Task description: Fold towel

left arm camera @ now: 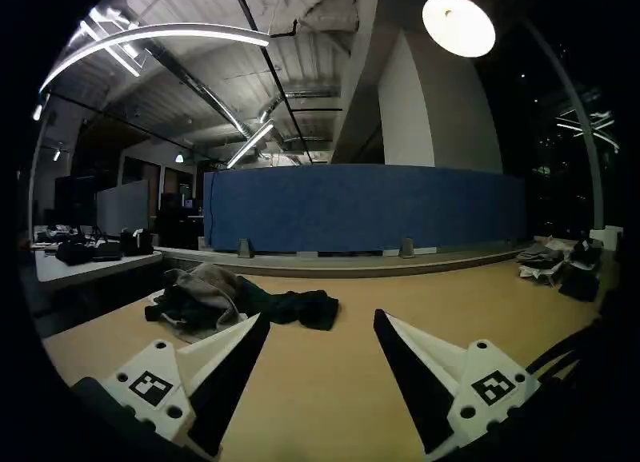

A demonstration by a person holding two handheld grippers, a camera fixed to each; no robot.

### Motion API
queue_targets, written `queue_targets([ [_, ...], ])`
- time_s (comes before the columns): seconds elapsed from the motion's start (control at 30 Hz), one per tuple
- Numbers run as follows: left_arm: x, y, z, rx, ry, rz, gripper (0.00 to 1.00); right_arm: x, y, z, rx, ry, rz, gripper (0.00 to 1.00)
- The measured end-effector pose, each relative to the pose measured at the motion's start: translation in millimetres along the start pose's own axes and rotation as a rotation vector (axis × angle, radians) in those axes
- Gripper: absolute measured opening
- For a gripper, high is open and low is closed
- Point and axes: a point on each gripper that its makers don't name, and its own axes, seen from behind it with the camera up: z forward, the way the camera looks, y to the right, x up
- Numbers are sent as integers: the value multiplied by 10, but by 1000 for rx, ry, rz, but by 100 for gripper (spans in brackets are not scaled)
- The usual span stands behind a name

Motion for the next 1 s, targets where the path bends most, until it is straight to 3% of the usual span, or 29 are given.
queue_targets([
  [0.4,-2,-1,0,0,0,0,96,-211,-34,35,10,-1,-13,100],
  [0.7,-3,5,1,0,0,0,97,-333,-86,31,-1,-12,-70,100],
  [1.0,-4,3,-4,0,0,0,97,-362,-36,25,-17,-18,-59,100],
])
